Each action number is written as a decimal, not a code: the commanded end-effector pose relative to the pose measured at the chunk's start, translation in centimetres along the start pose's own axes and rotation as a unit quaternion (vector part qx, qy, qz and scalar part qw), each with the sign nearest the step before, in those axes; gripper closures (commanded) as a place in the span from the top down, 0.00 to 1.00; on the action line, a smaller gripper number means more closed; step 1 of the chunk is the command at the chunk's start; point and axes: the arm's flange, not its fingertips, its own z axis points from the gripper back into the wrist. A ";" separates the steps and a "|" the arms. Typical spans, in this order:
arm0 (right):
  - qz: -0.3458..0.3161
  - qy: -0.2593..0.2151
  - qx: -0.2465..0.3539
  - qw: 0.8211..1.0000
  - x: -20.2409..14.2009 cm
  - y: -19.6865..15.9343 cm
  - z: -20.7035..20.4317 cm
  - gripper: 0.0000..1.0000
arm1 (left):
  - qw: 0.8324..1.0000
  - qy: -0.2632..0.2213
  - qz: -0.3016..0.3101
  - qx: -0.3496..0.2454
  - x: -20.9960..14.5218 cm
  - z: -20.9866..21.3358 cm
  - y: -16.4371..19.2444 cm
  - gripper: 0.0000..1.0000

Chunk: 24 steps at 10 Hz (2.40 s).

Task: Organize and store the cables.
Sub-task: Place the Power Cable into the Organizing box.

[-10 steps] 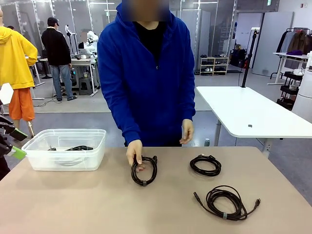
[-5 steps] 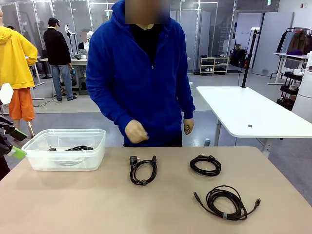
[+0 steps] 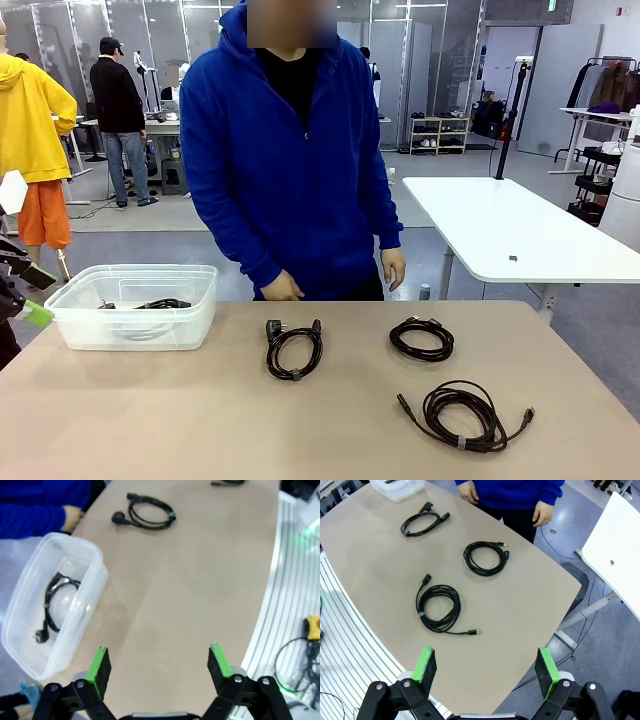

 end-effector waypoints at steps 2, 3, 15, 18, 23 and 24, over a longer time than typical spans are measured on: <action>0.005 -0.001 0.002 1.000 -0.1 -0.1 0.0 1.00 | 0.993 0.022 -0.117 -0.025 8.0 -2.1 -2.4 0.98; 0.005 -0.001 0.002 1.000 -0.1 -0.1 0.0 1.00 | 0.990 0.031 -0.132 -0.043 9.7 -2.7 -2.9 0.98; 0.005 -0.001 0.002 1.000 -0.1 -0.1 0.0 1.00 | 0.972 0.146 -0.181 -0.028 29.2 -25.4 -2.3 0.98; 0.005 -0.001 0.002 1.000 -0.1 -0.1 0.0 1.00 | 0.972 0.139 -0.186 -0.035 28.4 -25.9 -2.2 0.98; 0.005 -0.001 0.002 1.000 -0.1 -0.1 0.0 1.00 | 0.972 0.139 -0.185 -0.035 28.7 -26.1 -2.1 0.98; 0.005 -0.001 0.002 1.000 -0.1 -0.1 0.0 1.00 | 0.973 0.146 -0.176 -0.039 28.4 -27.6 -1.5 0.98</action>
